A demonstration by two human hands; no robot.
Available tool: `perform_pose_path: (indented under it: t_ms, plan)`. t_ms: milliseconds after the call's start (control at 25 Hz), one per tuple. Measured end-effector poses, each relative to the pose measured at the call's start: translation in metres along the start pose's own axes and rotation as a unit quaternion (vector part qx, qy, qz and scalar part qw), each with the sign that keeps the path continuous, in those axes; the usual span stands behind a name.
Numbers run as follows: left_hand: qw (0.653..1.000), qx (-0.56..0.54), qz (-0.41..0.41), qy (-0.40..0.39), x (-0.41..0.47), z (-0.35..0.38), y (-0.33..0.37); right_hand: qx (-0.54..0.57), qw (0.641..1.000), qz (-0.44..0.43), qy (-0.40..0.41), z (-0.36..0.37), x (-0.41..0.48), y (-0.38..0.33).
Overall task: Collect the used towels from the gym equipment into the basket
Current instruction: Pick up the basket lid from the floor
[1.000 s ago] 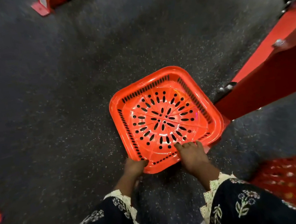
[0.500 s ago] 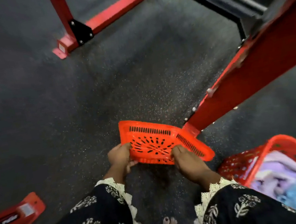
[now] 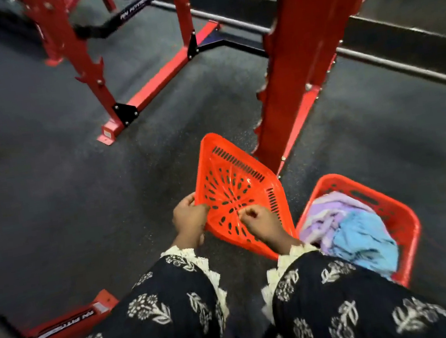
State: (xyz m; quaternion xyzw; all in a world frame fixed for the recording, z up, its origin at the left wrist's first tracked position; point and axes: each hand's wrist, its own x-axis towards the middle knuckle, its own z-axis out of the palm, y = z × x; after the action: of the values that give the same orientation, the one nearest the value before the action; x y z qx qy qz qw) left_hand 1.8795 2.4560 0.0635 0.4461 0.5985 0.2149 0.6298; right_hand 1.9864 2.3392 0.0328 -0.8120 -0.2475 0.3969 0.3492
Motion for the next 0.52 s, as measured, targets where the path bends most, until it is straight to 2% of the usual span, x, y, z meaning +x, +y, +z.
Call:
perform_pose_path:
  t_ms: [80, 160, 240, 280, 400, 480, 520]
  plan:
    - [0.999, -0.008, 0.04, -0.024, -0.039, 0.008, 0.001, 0.155, 0.986, 0.057, 0.012, -0.025, -0.017, -0.015]
    - [0.993, 0.005, 0.091, -0.069, -0.095, 0.021, -0.005, 0.273, 0.957, 0.099, 0.0, -0.058, -0.043, -0.019]
    - [0.975, 0.084, 0.16, -0.128, -0.154, 0.041, -0.016, 0.369, 0.923, 0.109, -0.011, -0.095, -0.077, -0.013]
    - [0.954, 0.151, 0.207, -0.153, -0.181, 0.054, -0.02, 0.417, 0.903, 0.107, 0.0, -0.116, -0.093, -0.007]
    - [0.844, 0.316, 0.375, -0.219, -0.235, 0.102, -0.025, 0.569, 0.814, 0.087, 0.078, -0.178, -0.138, 0.023]
    - [0.79, 0.357, 0.423, -0.263, -0.252, 0.134, -0.025, 0.638, 0.758, 0.089, 0.107, -0.212, -0.164, 0.052]
    - [0.777, 0.377, 0.425, -0.272, -0.257, 0.147, -0.027, 0.659, 0.736, 0.092, 0.124, -0.222, -0.173, 0.067]
